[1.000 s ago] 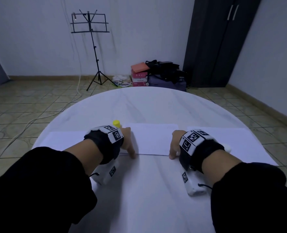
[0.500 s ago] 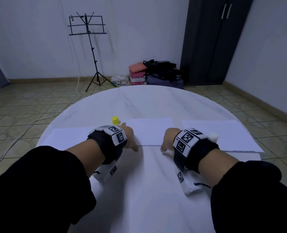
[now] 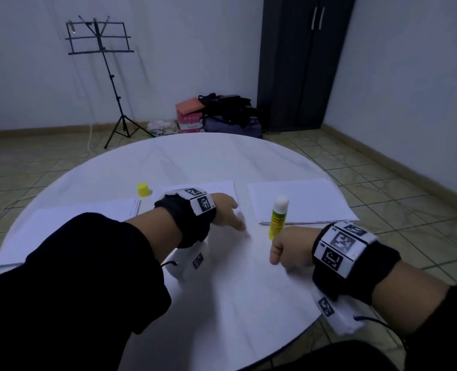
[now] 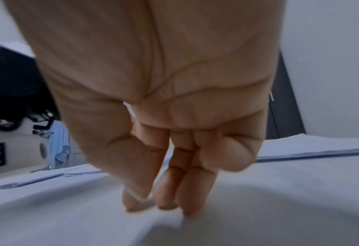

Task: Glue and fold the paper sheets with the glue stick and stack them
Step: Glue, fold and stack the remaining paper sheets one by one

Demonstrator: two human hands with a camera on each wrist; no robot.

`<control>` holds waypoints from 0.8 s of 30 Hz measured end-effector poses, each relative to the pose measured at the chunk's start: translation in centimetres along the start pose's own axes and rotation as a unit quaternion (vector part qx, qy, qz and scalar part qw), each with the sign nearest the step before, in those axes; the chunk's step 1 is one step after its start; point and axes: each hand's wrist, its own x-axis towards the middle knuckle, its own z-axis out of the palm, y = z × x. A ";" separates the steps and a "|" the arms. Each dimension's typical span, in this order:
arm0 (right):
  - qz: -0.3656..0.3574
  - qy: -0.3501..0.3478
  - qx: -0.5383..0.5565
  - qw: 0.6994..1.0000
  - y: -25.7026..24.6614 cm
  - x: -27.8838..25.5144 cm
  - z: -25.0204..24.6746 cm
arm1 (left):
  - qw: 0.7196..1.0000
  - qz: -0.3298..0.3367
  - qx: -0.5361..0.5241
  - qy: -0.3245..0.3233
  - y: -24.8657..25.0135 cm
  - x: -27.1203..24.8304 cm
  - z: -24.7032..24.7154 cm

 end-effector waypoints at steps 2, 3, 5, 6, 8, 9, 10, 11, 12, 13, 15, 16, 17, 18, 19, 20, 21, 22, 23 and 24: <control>0.008 -0.003 0.003 1.000 1.8 -0.5 -0.1 | 1.000 0.005 -0.001 0.010 1.0 1.1 -0.4; 0.021 -0.001 0.004 1.000 2.7 -0.5 -0.2 | 1.000 0.006 0.001 0.013 1.4 1.7 -0.6; 0.044 0.020 0.014 0.999 4.4 0.0 -0.8 | 1.000 0.003 0.006 0.016 2.3 3.1 -0.9; 0.055 0.040 0.015 0.998 5.2 0.5 -1.2 | 1.000 0.003 0.009 0.016 2.7 3.8 -1.0; 0.082 0.096 0.026 0.992 6.6 1.6 -2.1 | 1.000 0.004 0.026 0.011 3.5 5.2 -1.3; 0.094 0.121 0.023 0.988 7.3 2.0 -2.5 | 0.999 0.005 0.037 0.006 3.8 5.8 -1.5; 0.105 0.135 0.016 0.985 7.8 2.4 -2.8 | 0.999 0.004 0.050 0.001 4.1 6.5 -1.6; 0.111 0.128 0.000 0.985 8.2 2.8 -3.0 | 0.998 0.003 0.063 -0.003 4.3 7.3 -1.7; 0.111 0.107 -0.022 0.988 8.5 3.2 -3.2 | 0.997 0.003 0.074 -0.005 4.5 7.9 -1.7; 0.111 0.080 -0.038 0.990 8.6 3.5 -3.3 | 0.997 0.003 0.080 -0.005 4.7 8.5 -1.7; 0.110 0.052 -0.059 0.991 8.5 3.9 -3.4 | 0.997 0.005 0.081 0.000 4.9 9.7 -1.6; 0.109 0.055 -0.063 0.991 8.6 4.0 -3.4 | 0.997 0.007 0.081 0.001 5.0 10.1 -1.6; 0.106 0.062 -0.066 0.990 8.7 4.1 -3.4 | 0.997 0.007 0.082 -0.001 5.1 10.3 -1.6; 0.102 0.064 -0.069 0.990 8.8 4.3 -3.5 | 0.997 0.006 0.082 -0.005 5.2 10.7 -1.6; 0.099 0.061 -0.070 0.991 9.0 4.5 -3.5 | 0.997 0.005 0.080 -0.011 5.2 10.9 -1.7; 0.096 0.055 -0.072 0.991 9.2 4.7 -3.6 | 0.997 0.005 0.078 -0.017 5.2 11.2 -1.8; 0.091 0.049 -0.074 0.992 9.3 4.9 -3.6 | 0.997 0.006 0.077 -0.022 5.2 11.4 -1.8; 0.088 0.046 -0.076 0.992 9.4 5.0 -3.8 | 0.997 0.008 0.075 -0.024 5.2 11.6 -1.7; 0.084 0.045 -0.077 0.992 9.5 5.1 -3.9 | 0.997 0.011 0.074 -0.024 5.2 11.7 -1.7; 0.082 0.044 -0.076 0.993 9.5 5.2 -4.0 | 0.997 0.013 0.071 -0.023 5.1 11.8 -1.7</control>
